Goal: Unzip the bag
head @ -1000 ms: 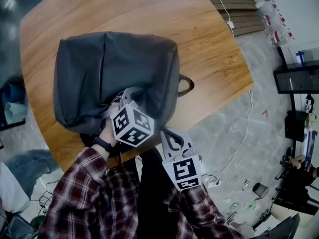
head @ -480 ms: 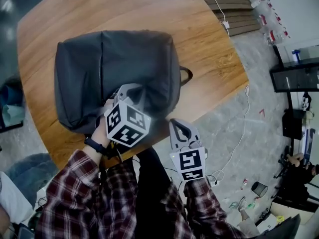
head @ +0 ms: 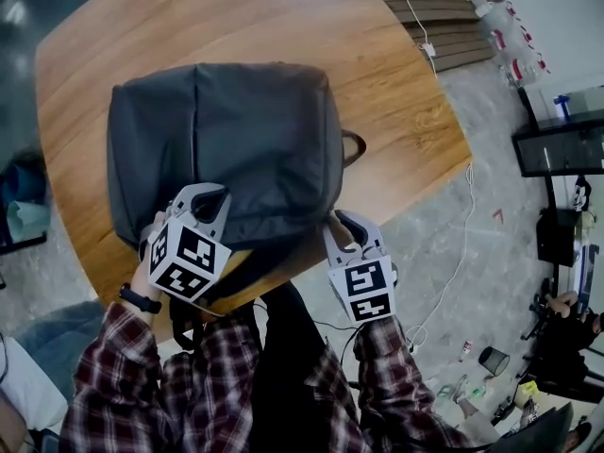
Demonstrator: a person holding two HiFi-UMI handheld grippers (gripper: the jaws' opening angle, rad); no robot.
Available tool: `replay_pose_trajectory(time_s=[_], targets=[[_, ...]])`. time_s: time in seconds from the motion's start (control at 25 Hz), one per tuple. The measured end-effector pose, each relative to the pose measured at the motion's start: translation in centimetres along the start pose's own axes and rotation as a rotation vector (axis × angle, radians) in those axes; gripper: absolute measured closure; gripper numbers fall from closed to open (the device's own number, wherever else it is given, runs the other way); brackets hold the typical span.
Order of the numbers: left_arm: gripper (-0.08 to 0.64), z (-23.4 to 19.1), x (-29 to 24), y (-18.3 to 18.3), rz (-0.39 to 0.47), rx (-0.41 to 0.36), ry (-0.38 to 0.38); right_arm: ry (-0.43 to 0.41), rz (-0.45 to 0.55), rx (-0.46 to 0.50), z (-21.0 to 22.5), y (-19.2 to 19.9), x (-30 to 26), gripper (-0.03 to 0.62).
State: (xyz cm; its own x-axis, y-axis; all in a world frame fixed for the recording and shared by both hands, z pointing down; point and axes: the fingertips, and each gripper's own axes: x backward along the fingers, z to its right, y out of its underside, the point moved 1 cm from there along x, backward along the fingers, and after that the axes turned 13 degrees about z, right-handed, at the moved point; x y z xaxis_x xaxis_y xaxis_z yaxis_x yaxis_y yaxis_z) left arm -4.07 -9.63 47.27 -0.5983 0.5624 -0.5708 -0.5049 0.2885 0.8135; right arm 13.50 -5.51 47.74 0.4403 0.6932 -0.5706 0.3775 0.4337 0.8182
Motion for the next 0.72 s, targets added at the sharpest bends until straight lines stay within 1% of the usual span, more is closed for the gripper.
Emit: replay_pose_trajectory(time_s=[0.08, 0.16, 0.28, 0.32, 0.36, 0.52, 0.64, 0.72], targets=[[0.551, 0.2, 0.0, 0.4, 0.006, 0.004, 0.004, -0.016, -0.020, 0.027, 0.1, 0.1, -0.8, 0.512], [0.551, 0.5, -0.2, 0.8, -0.007, 0.008, 0.011, -0.033, -0.032, 0.044, 0.1, 0.1, -1.3, 0.512], [0.551, 0.8, -0.4, 1.2, -0.017, 0.038, 0.020, -0.050, -0.020, 0.065, 0.4, -0.1, -1.6, 0.513], [0.551, 0.7, -0.4, 1.2, -0.015, 0.051, 0.019, -0.055, -0.013, 0.068, 0.5, -0.2, -1.6, 0.520], [0.551, 0.7, -0.4, 1.2, -0.013, 0.060, 0.018, -0.059, -0.006, 0.071, 0.5, -0.4, -1.6, 0.545], [0.551, 0.9, -0.3, 1.2, -0.010, 0.059, 0.031, -0.045, 0.015, 0.088, 1.2, -0.7, -1.4, 0.554], [0.551, 1.2, -0.2, 1.2, -0.009, 0.054, 0.065, -0.042, 0.025, 0.075, 1.7, -0.6, -1.4, 0.555], [0.551, 1.4, -0.1, 1.2, -0.007, 0.064, 0.084, -0.066, 0.042, 0.027, 1.7, -0.7, -1.5, 0.557]])
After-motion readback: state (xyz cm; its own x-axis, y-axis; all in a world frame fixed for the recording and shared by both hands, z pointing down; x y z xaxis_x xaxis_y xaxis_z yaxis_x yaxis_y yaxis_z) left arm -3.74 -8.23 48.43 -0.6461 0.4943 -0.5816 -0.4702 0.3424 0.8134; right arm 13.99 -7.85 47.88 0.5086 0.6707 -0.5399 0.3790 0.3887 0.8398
